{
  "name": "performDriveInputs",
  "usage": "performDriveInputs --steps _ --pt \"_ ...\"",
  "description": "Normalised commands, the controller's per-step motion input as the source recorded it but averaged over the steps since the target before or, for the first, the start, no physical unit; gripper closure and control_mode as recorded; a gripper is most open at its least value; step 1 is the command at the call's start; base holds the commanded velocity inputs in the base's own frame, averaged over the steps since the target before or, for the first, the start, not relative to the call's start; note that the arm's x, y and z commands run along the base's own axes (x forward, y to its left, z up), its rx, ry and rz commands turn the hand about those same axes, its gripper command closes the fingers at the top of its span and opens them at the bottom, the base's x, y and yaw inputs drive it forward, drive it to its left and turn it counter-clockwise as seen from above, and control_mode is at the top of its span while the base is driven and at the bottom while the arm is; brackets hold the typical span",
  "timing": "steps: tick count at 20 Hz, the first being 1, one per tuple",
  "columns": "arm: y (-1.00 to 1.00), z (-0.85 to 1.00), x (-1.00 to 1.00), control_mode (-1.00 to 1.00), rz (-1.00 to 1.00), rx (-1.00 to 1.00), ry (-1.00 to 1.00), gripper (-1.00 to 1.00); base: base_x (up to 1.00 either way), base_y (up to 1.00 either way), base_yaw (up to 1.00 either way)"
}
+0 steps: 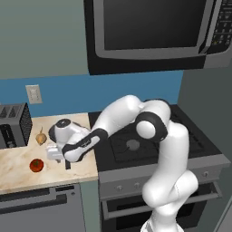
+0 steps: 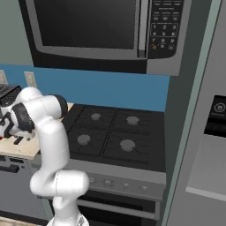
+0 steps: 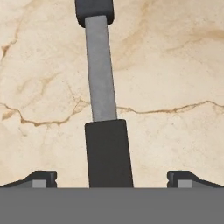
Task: Place the pan on the rear right burner on the stove. Then place the tomato and the onion in the pan and turn on the rear right burner.
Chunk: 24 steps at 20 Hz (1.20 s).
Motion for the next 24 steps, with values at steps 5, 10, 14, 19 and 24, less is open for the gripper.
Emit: performDriveInputs --steps 5,10,14,19,24 --pt "0.00 -0.25 0.02 -1.00 -0.03 -0.01 0.00 1.00 0.00 0.00 0.00" --pt "0.00 -0.07 0.00 -1.00 -0.02 0.00 0.00 1.00 0.00 0.00 0.00" --pt "-0.02 0.02 0.00 -1.00 0.00 0.00 0.00 1.00 0.00 0.00 0.00" --pt "-0.13 0.17 -0.06 -1.00 -0.01 0.02 0.00 1.00 0.00 0.00 0.00" --pt "-0.21 0.27 -0.13 -1.00 -0.08 0.02 -0.03 1.00 0.00 0.00 0.00"
